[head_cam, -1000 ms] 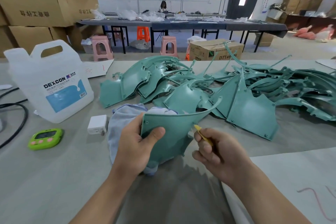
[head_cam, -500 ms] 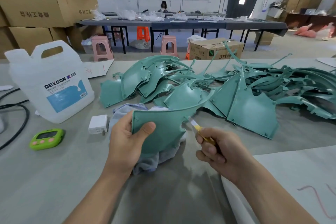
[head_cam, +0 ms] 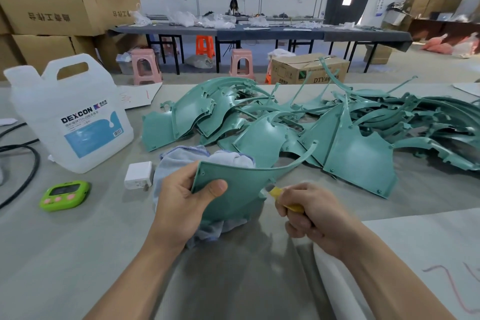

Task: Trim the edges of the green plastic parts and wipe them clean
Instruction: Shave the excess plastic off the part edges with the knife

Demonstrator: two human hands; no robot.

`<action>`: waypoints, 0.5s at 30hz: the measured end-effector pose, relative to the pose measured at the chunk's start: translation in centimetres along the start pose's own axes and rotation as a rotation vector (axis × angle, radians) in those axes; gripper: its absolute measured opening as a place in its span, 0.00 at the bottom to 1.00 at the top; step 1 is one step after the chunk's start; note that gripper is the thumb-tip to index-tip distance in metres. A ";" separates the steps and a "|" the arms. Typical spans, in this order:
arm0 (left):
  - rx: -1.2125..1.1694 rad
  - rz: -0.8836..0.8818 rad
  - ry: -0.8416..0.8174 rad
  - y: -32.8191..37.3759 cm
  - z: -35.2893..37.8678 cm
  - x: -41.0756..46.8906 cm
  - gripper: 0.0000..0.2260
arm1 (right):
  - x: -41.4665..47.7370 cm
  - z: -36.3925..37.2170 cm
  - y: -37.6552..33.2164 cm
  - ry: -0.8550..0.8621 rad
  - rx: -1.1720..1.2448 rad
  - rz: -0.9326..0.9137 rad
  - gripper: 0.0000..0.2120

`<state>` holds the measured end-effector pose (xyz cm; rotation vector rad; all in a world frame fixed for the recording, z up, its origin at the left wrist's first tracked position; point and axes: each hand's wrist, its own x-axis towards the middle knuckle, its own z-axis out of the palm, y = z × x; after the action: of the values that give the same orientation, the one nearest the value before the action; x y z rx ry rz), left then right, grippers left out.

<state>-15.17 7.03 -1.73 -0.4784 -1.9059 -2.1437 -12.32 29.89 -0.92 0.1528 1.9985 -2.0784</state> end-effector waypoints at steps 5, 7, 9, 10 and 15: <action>-0.011 -0.006 -0.004 0.1 0.2 0.0 0.11 | -0.2 -0.2 0.0 0.095 -0.056 -0.054 0.16; -0.013 -0.008 -0.004 0.1 0.1 0.0 0.10 | -0.2 0.1 -0.1 0.068 -0.009 -0.041 0.16; 0.003 -0.010 0.000 0.1 0.2 0.1 0.11 | 0.0 -0.2 -0.2 0.067 -0.059 0.000 0.18; -0.004 -0.010 0.006 0.2 0.3 0.1 0.11 | 0.1 -0.5 -0.2 0.085 -0.102 0.015 0.18; -0.085 -0.054 0.084 -0.1 0.1 0.2 0.11 | 0.0 -0.7 0.1 0.096 0.013 -0.051 0.14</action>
<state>-15.41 7.14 -1.72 -0.3509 -1.8091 -2.2486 -12.38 30.61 -1.05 0.2097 2.0653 -2.1538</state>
